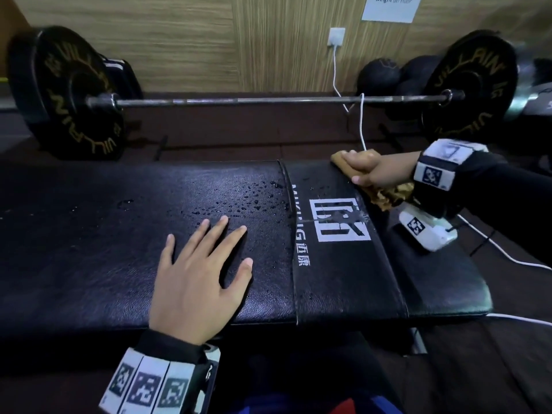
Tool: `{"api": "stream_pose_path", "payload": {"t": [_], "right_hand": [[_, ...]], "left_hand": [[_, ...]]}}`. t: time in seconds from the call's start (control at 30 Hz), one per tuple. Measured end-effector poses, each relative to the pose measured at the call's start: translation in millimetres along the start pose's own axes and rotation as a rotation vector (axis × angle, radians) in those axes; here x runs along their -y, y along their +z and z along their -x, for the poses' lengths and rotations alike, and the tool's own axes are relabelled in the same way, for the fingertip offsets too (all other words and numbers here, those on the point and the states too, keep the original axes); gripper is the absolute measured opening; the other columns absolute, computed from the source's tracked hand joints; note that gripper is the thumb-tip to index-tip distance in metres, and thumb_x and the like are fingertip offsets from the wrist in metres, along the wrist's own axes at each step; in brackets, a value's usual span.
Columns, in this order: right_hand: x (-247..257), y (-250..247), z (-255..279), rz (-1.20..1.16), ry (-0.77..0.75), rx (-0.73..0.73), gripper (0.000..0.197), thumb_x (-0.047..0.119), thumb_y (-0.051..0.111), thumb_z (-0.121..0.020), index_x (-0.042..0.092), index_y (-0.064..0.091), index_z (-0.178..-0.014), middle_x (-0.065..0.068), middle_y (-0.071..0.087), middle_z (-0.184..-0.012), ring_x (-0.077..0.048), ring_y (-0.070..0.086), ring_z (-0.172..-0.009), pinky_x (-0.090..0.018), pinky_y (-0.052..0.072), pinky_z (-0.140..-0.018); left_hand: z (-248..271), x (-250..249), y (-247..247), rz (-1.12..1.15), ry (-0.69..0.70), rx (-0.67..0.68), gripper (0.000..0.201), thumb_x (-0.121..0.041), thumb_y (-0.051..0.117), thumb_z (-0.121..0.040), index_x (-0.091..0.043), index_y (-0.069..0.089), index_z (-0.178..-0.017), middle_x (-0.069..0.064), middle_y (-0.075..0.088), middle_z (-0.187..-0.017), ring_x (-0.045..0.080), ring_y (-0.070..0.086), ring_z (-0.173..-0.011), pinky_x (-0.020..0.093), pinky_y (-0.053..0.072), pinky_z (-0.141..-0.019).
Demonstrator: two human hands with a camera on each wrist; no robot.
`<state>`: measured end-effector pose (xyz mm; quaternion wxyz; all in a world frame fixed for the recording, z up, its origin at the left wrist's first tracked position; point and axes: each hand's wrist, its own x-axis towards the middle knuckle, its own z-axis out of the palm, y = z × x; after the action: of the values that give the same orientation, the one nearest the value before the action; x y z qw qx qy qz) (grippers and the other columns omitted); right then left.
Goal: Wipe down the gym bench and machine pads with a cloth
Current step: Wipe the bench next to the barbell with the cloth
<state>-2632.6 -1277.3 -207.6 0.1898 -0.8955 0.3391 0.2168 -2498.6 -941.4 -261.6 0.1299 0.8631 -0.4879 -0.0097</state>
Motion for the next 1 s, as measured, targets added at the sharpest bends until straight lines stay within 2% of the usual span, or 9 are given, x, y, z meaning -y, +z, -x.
{"api": "stream_pose_path", "payload": {"t": [0.07, 0.17, 0.3, 0.4, 0.53, 0.63, 0.73, 0.9, 1.0], "right_hand": [[8, 18, 21, 0.005, -0.127, 0.046, 0.066, 0.026, 0.038, -0.101, 0.03, -0.008, -0.148, 0.006, -0.014, -0.156, -0.02, -0.014, -0.143, -0.033, -0.011, -0.114], [-6, 44, 64, -0.037, -0.3, 0.139, 0.066, 0.025, 0.04, -0.1, 0.04, -0.009, -0.141, 0.019, -0.019, -0.152, -0.009, -0.025, -0.137, -0.034, -0.014, -0.113], [-47, 44, 91, -0.122, -0.269, 0.194, 0.066, 0.035, 0.042, -0.093, 0.046, -0.003, -0.139, 0.032, -0.017, -0.146, 0.002, -0.029, -0.135, -0.026, -0.014, -0.111], [-64, 27, 74, -0.172, -0.099, 0.138, 0.07, 0.021, 0.046, -0.097, 0.044, -0.006, -0.137, 0.022, -0.018, -0.15, -0.006, -0.023, -0.138, -0.027, -0.011, -0.113], [-51, -2, 29, -0.129, 0.046, 0.057, 0.07, 0.012, 0.042, -0.099, 0.019, -0.008, -0.147, 0.004, -0.01, -0.157, -0.013, -0.01, -0.144, -0.026, -0.008, -0.114], [-17, -12, 4, -0.07, 0.052, 0.03, 0.066, 0.014, 0.039, -0.1, 0.019, -0.004, -0.15, -0.001, -0.006, -0.158, -0.02, 0.0, -0.145, -0.026, -0.001, -0.113], [16, -6, 1, 0.006, -0.04, 0.05, 0.065, 0.018, 0.037, -0.101, 0.022, -0.005, -0.15, -0.001, -0.01, -0.158, -0.023, -0.008, -0.145, -0.033, -0.006, -0.115], [9, 36, 51, -0.002, -0.322, 0.175, 0.065, 0.023, 0.039, -0.1, 0.043, -0.008, -0.141, 0.027, -0.023, -0.145, -0.008, -0.026, -0.137, -0.035, -0.013, -0.112], [-24, 41, 77, -0.096, -0.299, 0.213, 0.065, 0.025, 0.042, -0.098, 0.048, -0.002, -0.138, 0.035, -0.018, -0.143, -0.001, -0.028, -0.136, -0.029, -0.014, -0.111]], "left_hand": [[0, 1, 0, -0.001, -0.001, 0.002, 0.056, -0.059, 0.028, -0.086, -0.044, 0.043, -0.137, -0.016, 0.035, -0.15, 0.007, 0.026, -0.141, 0.049, 0.018, -0.116], [0, 2, 1, 0.001, 0.003, 0.012, 0.056, -0.059, 0.027, -0.086, -0.043, 0.042, -0.138, -0.015, 0.035, -0.15, 0.007, 0.026, -0.141, 0.05, 0.018, -0.116], [0, 2, 1, 0.012, 0.008, 0.007, 0.056, -0.059, 0.028, -0.087, -0.041, 0.044, -0.137, -0.014, 0.036, -0.149, 0.008, 0.028, -0.141, 0.05, 0.019, -0.115], [0, 2, 1, 0.009, 0.011, 0.006, 0.055, -0.059, 0.028, -0.087, -0.042, 0.044, -0.137, -0.014, 0.036, -0.149, 0.008, 0.028, -0.141, 0.05, 0.019, -0.115], [0, 3, 2, 0.021, 0.012, -0.011, 0.054, -0.058, 0.03, -0.087, -0.041, 0.045, -0.136, -0.014, 0.038, -0.148, 0.008, 0.03, -0.14, 0.051, 0.02, -0.115], [0, 3, 2, 0.026, 0.011, -0.014, 0.054, -0.059, 0.031, -0.087, -0.042, 0.045, -0.136, -0.016, 0.037, -0.149, 0.007, 0.028, -0.14, 0.051, 0.019, -0.115], [0, 4, 3, 0.026, 0.012, -0.016, 0.053, -0.059, 0.031, -0.087, -0.043, 0.044, -0.136, -0.017, 0.035, -0.149, 0.006, 0.026, -0.141, 0.05, 0.018, -0.116], [0, 6, 4, 0.038, 0.019, -0.029, 0.054, -0.059, 0.032, -0.087, -0.041, 0.046, -0.136, -0.015, 0.038, -0.148, 0.008, 0.03, -0.14, 0.051, 0.021, -0.115], [0, 6, 5, 0.033, 0.018, -0.036, 0.053, -0.059, 0.033, -0.087, -0.04, 0.047, -0.135, -0.015, 0.04, -0.147, 0.009, 0.032, -0.139, 0.051, 0.022, -0.114]]}}
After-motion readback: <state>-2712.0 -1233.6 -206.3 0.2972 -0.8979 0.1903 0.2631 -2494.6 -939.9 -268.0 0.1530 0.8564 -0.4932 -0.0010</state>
